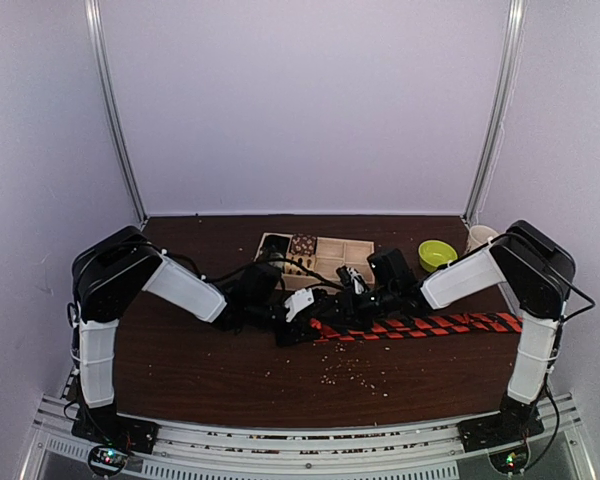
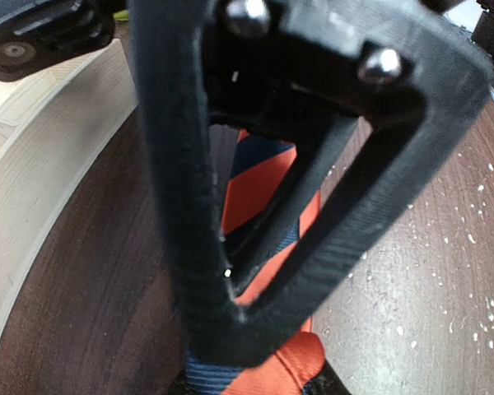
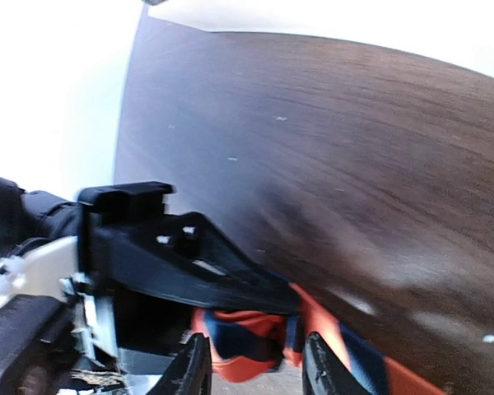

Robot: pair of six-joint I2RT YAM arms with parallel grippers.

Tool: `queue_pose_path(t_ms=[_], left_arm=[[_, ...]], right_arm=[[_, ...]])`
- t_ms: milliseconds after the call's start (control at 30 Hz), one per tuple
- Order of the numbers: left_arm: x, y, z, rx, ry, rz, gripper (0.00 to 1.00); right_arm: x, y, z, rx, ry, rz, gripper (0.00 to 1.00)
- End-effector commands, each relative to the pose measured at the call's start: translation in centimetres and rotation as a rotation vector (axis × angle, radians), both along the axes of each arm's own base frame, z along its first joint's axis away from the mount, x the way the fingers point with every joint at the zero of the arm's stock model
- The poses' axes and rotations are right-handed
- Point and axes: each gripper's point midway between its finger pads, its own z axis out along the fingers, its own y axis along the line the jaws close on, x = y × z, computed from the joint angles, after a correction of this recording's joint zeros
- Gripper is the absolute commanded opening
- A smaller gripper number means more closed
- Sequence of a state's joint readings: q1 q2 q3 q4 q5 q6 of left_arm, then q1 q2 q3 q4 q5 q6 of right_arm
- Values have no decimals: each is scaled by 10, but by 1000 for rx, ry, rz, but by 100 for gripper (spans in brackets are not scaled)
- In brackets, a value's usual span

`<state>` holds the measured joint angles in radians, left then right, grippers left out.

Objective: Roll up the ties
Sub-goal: Roll the tie at the center of the board.

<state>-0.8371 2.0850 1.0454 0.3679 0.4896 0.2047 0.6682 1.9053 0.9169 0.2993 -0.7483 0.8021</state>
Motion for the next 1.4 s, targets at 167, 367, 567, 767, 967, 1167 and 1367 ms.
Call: queue_pose_path(t_ms=[167,367,567,767,967,1167,1367], left_arm=[[-20,34,-57,187,118,18,33],[-19,33,-55,179,120,23,33],[-16,32,-48,149,105,36,39],[-11,33,2,10,9,69,68],[-3,44,75,-154,-151,165,98],[4,76,121,-447,-167,408,98],[-10,52,73,-293,-103,209,98]], right_arm=[[-7,21,21,78,-12,49,34],[-12,10,-12,-55,11,71,30],[-12,7,-19,-68,0,63,0],[-11,1,-27,-89,4,53,0],[-9,-2,-31,-99,8,47,0],[-8,-4,-33,-96,15,43,0],[-9,-6,-35,-95,21,39,0]])
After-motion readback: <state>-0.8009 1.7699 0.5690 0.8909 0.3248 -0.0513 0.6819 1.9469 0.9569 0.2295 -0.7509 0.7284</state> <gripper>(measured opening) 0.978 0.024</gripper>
